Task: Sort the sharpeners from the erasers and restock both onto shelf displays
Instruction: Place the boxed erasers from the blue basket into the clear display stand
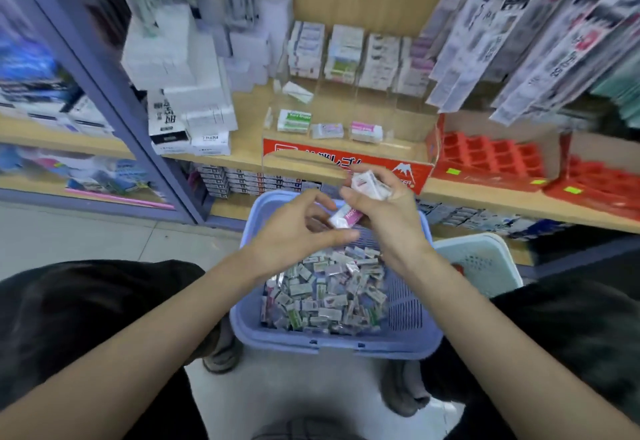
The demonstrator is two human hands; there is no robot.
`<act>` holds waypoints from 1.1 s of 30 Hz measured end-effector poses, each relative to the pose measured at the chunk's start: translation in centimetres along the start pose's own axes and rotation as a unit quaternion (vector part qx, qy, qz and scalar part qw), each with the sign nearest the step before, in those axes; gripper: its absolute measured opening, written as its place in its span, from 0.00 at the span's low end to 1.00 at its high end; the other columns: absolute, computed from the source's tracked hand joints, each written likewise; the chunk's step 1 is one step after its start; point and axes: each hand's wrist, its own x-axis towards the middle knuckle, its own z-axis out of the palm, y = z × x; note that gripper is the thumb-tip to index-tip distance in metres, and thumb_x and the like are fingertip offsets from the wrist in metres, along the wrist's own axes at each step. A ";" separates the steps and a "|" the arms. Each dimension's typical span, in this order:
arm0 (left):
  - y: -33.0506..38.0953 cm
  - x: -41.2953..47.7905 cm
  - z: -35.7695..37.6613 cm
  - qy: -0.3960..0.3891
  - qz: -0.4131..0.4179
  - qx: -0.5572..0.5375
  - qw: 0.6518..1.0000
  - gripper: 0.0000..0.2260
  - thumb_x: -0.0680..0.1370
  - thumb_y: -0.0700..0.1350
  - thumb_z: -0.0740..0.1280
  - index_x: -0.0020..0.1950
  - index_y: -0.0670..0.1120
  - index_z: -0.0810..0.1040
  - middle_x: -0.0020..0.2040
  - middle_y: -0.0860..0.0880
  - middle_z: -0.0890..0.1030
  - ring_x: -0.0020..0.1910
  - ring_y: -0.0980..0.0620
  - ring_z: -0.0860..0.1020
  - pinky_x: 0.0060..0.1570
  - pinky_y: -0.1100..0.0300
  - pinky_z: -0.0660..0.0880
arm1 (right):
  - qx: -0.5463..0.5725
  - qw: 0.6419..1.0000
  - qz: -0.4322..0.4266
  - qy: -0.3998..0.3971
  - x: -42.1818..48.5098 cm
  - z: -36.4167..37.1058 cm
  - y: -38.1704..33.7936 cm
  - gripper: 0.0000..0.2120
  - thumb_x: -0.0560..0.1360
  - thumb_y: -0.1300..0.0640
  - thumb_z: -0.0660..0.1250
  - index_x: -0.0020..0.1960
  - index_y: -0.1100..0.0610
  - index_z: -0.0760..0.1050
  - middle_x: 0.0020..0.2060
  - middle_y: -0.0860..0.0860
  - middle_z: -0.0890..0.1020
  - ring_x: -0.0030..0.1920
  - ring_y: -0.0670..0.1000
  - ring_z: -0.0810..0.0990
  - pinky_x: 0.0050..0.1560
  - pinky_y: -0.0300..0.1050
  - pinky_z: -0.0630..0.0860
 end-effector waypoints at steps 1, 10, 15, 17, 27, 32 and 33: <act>0.6 0.0 0.4 0.001 0.013 -0.002 1.000 0.19 0.65 0.50 0.76 0.48 0.50 0.70 0.43 0.46 0.82 0.35 0.57 0.79 0.38 0.61 0.76 | 0.010 1.000 -0.007 0.015 -0.3 0.2 -0.5 0.13 0.70 0.70 0.70 0.46 0.52 0.78 0.40 0.50 0.79 0.40 0.48 0.78 0.43 0.47 0.75; 2.7 1.3 -2.3 0.018 0.060 -0.017 0.998 0.08 0.74 0.37 0.70 0.50 0.46 0.75 0.40 0.44 0.84 0.40 0.51 0.83 0.51 0.58 0.78 | 0.037 0.999 0.006 0.027 0.1 -1.8 -3.0 0.11 0.72 0.67 0.69 0.51 0.56 0.78 0.42 0.54 0.81 0.40 0.49 0.80 0.41 0.44 0.80; 3.4 2.7 -4.2 0.048 0.065 -0.042 0.996 0.10 0.75 0.37 0.68 0.56 0.43 0.75 0.48 0.43 0.84 0.45 0.51 0.83 0.52 0.64 0.77 | -0.015 0.999 0.016 -0.035 1.9 -3.8 -4.7 0.11 0.71 0.68 0.70 0.50 0.56 0.80 0.44 0.51 0.78 0.38 0.47 0.79 0.36 0.42 0.80; 3.5 3.3 -4.3 0.039 0.065 -0.047 0.996 0.11 0.75 0.38 0.68 0.57 0.43 0.75 0.49 0.45 0.84 0.47 0.50 0.83 0.53 0.64 0.76 | -0.062 0.996 -0.004 -0.067 2.4 -3.5 -5.2 0.12 0.70 0.68 0.72 0.50 0.55 0.80 0.44 0.48 0.79 0.37 0.45 0.79 0.35 0.42 0.80; 3.3 6.8 -1.9 -0.002 0.095 0.006 0.995 0.12 0.73 0.41 0.70 0.56 0.47 0.76 0.45 0.45 0.82 0.46 0.53 0.81 0.49 0.64 0.75 | 0.028 0.994 0.100 -0.031 3.7 -4.5 -4.8 0.11 0.70 0.67 0.71 0.46 0.53 0.81 0.41 0.50 0.81 0.37 0.46 0.79 0.28 0.37 0.75; 3.5 8.6 -0.6 0.049 0.164 0.172 0.970 0.15 0.73 0.44 0.72 0.57 0.54 0.74 0.53 0.62 0.74 0.52 0.66 0.73 0.53 0.73 0.69 | 0.045 0.994 0.100 0.017 4.4 -5.5 -5.1 0.10 0.69 0.68 0.71 0.46 0.55 0.81 0.41 0.51 0.79 0.37 0.48 0.79 0.27 0.37 0.75; 3.5 9.0 -0.3 0.050 0.164 0.161 0.972 0.14 0.73 0.43 0.72 0.56 0.53 0.75 0.52 0.60 0.76 0.51 0.64 0.75 0.52 0.70 0.71 | 0.048 0.993 0.106 0.021 4.5 -5.6 -5.1 0.09 0.70 0.68 0.71 0.46 0.55 0.81 0.40 0.51 0.80 0.36 0.47 0.79 0.27 0.37 0.75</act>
